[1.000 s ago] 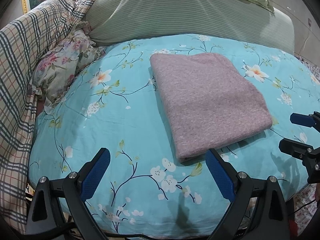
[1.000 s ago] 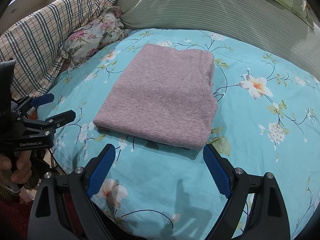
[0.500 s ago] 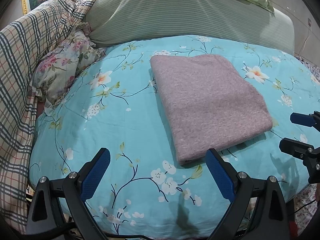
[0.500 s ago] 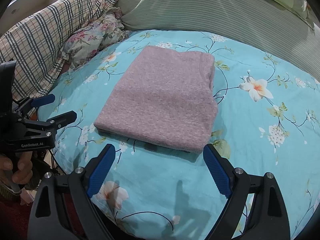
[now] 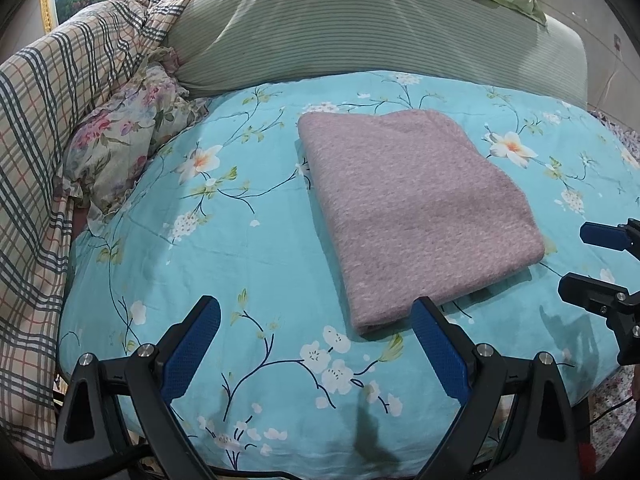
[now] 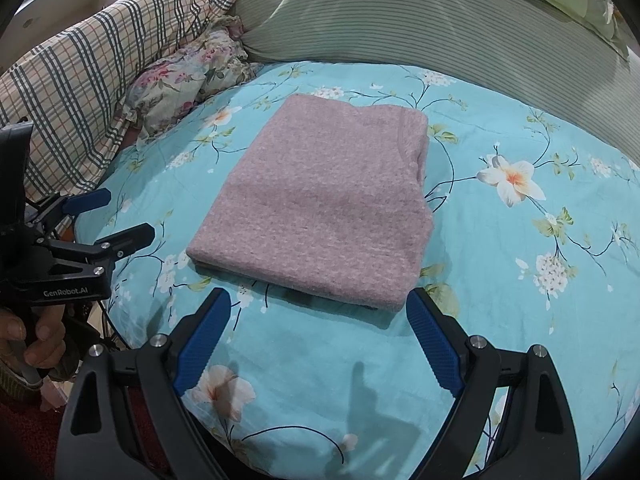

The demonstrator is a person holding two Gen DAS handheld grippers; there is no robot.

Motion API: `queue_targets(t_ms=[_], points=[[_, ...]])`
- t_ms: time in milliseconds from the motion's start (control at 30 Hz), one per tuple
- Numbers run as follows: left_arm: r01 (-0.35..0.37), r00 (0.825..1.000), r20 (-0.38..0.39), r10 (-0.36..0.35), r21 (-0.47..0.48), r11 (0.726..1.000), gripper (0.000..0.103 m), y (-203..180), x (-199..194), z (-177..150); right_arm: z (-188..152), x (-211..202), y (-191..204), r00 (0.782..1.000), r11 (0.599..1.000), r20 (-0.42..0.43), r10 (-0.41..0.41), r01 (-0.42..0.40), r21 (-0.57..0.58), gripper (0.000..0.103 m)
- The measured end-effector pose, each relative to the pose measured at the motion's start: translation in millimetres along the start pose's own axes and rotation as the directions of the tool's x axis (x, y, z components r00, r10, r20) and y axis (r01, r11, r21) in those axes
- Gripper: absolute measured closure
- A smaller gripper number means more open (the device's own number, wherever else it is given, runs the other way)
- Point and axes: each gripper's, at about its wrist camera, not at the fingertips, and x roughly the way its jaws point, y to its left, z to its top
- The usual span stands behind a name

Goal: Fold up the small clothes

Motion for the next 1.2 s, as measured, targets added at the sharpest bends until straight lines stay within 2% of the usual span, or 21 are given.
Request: queue_targets(t_ms=[633, 1000, 1200], points=[[0.004, 1.0, -0.002, -0.004, 0.013, 1.0, 0.006, -2.7, 7.4, 8.4, 7.5, 5.1, -8.6, 1.0, 1.0, 0.001, 0.003, -0.003, -0.001, 0.013], [-0.015, 1.0, 0.024, 0.016, -0.01, 1.0, 0.006, 0.8, 27.0, 38.3, 39.1, 32.2, -42.2, 1.0, 0.998, 0.011, -0.003, 0.002, 0.059, 0.013], [-0.008, 1.0, -0.001, 0.008, -0.035, 0.999, 0.006, 3.7, 40.5, 45.9, 46.8, 48.9, -48.8, 1.0, 0.997, -0.003, 0.019, -0.018, 0.074, 0.013]])
